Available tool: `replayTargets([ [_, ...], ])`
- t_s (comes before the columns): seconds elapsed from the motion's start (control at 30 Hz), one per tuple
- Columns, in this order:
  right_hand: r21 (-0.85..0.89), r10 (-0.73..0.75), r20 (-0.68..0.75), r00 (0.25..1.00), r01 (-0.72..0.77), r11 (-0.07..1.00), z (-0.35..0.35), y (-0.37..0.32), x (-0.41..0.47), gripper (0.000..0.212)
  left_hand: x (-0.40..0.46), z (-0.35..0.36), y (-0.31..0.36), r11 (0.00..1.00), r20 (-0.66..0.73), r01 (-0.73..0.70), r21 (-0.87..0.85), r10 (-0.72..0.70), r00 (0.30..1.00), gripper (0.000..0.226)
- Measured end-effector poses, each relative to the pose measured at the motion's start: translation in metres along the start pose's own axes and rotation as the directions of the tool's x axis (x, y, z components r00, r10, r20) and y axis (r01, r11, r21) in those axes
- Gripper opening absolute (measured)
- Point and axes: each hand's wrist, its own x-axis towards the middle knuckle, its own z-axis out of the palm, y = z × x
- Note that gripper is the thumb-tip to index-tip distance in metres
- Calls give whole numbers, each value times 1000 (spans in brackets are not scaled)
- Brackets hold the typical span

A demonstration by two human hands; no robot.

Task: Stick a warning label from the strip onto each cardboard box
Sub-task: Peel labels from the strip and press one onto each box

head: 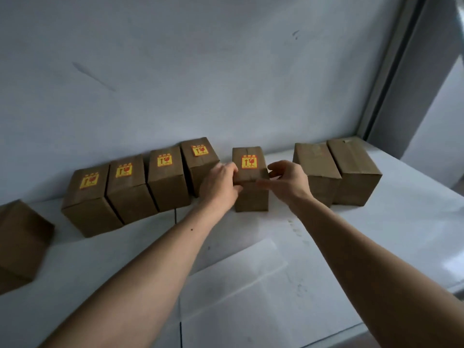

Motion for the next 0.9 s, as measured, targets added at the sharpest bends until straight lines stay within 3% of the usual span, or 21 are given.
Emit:
replayTargets([
  [0.07,-65,-21,-75,997,16,998,12,-1,17,39,15,7,-1,977,-56,-141,161,151,987,24],
  [0.17,-128,-43,-106,993,29,991,26,-4,32,34,29,11,2,962,-156,-154,224,191,969,31],
  [0.27,-184,-143,-134,981,117,976,14,-5,26,31,26,13,12,959,-229,-174,224,225,947,42],
  [0.33,-301,-258,-201,945,190,934,-7,-3,16,31,18,17,26,969,-220,-217,120,239,946,41],
  [0.4,-473,-299,-283,911,139,870,-34,2,8,33,10,27,43,977,-121,-213,10,213,970,45],
  [0.47,-604,-237,-309,921,3,797,-59,10,2,36,7,41,60,983,44,-168,-70,172,984,60],
  [0.53,-678,-152,-282,947,-84,730,-72,20,-1,40,4,55,75,983,225,-91,-160,126,966,79],
  [0.6,-706,-111,-259,959,-110,699,-75,30,-4,47,1,66,87,975,339,-22,-220,98,936,83],
  [0.73,-698,-156,-256,954,-70,713,-69,38,-10,44,-5,75,92,948,427,61,-312,82,901,80],
  [0.9,-615,-180,-275,944,-29,788,-59,38,-16,38,-11,75,88,902,402,110,-418,75,912,72],
])
